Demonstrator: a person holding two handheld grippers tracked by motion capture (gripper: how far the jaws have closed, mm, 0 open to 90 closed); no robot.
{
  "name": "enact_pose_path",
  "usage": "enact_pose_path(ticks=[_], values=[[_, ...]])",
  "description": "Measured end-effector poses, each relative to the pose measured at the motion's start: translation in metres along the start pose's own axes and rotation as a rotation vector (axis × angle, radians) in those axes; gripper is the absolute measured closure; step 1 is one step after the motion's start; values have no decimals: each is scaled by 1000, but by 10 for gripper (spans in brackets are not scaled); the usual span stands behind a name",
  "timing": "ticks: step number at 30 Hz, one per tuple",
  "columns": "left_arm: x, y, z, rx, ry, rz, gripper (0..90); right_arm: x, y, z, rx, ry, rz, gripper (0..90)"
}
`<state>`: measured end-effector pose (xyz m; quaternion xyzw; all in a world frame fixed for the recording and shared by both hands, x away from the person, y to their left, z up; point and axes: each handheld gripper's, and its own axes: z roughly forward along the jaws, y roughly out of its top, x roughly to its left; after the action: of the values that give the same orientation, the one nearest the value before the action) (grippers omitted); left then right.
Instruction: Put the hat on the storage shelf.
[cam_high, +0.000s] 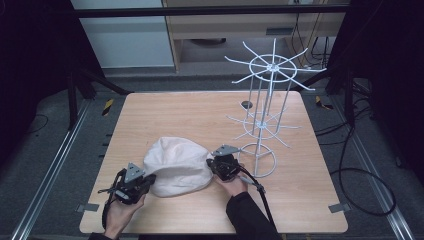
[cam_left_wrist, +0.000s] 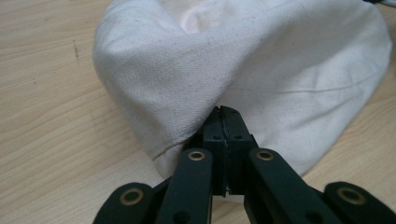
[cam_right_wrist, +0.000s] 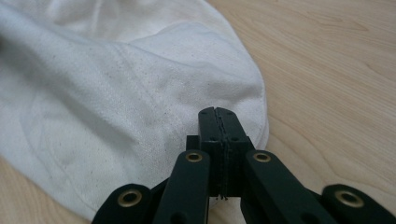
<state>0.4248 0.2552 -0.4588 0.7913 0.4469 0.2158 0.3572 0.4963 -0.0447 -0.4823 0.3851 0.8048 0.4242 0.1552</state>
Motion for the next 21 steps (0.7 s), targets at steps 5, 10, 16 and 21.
enact_pose_path(ticks=[5,10,16,21], values=[[4,3,5,-3,11,-1,899,6,-3,-6,18,5,-17,900],[5,6,11,0,37,6,899,9,-9,-11,20,16,-10,900],[12,13,24,4,61,-21,899,15,-11,-15,35,30,-10,900],[16,19,33,-3,62,-37,900,19,-15,-17,27,43,-3,900]])
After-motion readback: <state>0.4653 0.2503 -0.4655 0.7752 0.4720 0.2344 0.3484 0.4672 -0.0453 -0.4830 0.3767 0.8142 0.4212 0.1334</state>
